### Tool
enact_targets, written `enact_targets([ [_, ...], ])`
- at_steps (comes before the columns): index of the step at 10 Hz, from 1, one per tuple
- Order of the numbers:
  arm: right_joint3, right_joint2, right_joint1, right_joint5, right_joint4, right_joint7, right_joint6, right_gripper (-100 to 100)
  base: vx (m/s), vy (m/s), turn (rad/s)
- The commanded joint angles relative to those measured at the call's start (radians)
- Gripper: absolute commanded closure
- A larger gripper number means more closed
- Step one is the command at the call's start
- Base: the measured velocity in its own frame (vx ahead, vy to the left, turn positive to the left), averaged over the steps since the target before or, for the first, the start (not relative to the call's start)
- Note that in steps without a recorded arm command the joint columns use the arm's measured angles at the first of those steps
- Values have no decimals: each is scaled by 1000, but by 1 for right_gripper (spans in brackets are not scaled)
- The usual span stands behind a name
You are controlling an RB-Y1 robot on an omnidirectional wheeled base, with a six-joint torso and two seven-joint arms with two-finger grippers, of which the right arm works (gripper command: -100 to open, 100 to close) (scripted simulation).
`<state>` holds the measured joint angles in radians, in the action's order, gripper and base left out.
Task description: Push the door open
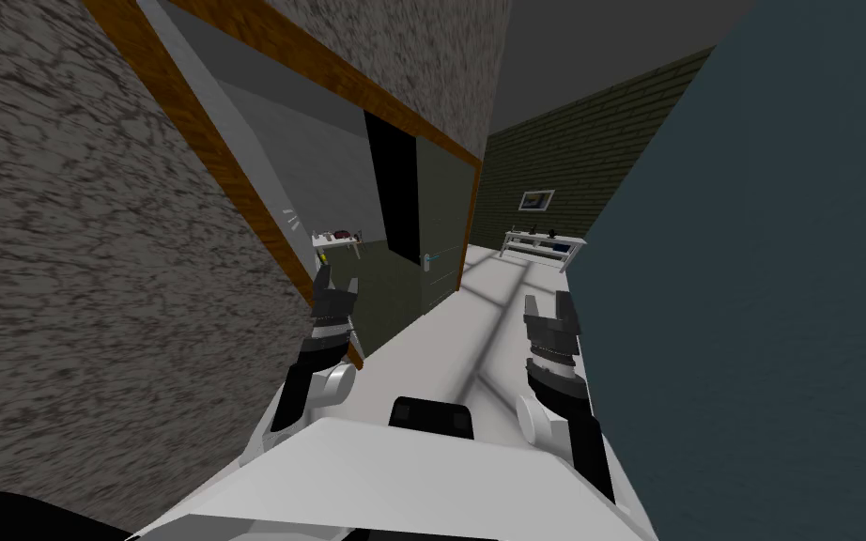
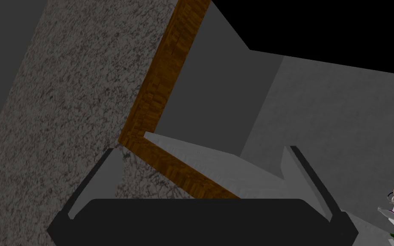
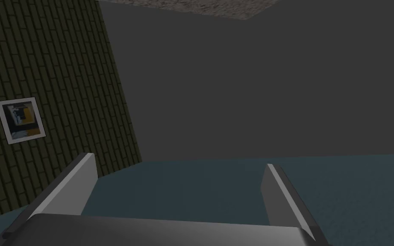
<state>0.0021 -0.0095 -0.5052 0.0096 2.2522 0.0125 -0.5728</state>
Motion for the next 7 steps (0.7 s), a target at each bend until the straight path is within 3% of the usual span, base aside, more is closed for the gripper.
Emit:
enact_targets([
  [1, 6, -9, 19, 2, -30, -5, 5, -100, 114, 91, 76],
  [7, 27, -35, 90, 10, -145, -23, 26, -100, 145, -67, 80],
])
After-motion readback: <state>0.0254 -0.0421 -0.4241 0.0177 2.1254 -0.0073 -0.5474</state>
